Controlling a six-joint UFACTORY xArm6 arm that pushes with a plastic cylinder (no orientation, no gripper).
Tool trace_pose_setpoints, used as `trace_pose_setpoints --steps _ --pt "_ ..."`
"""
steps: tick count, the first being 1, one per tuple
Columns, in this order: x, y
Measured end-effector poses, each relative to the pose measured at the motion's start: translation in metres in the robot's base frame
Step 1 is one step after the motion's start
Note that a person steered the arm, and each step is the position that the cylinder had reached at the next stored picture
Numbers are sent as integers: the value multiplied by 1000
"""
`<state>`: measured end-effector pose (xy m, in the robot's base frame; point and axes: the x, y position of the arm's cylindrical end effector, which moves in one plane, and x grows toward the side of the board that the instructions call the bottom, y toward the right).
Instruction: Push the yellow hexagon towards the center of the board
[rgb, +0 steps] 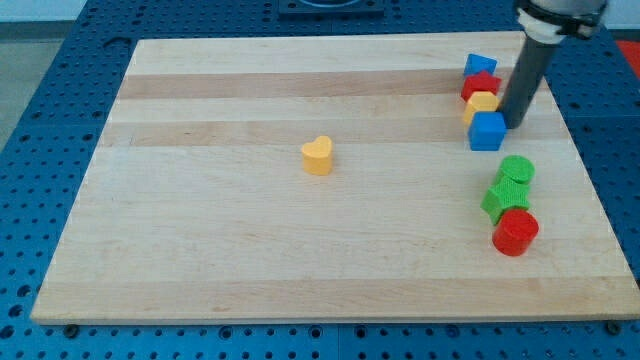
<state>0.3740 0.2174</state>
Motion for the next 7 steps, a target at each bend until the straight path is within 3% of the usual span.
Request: trace_pose_setpoints --steps 4,5,7 --pt "-6 49" --pt "-16 38" --pt "-21 -54"
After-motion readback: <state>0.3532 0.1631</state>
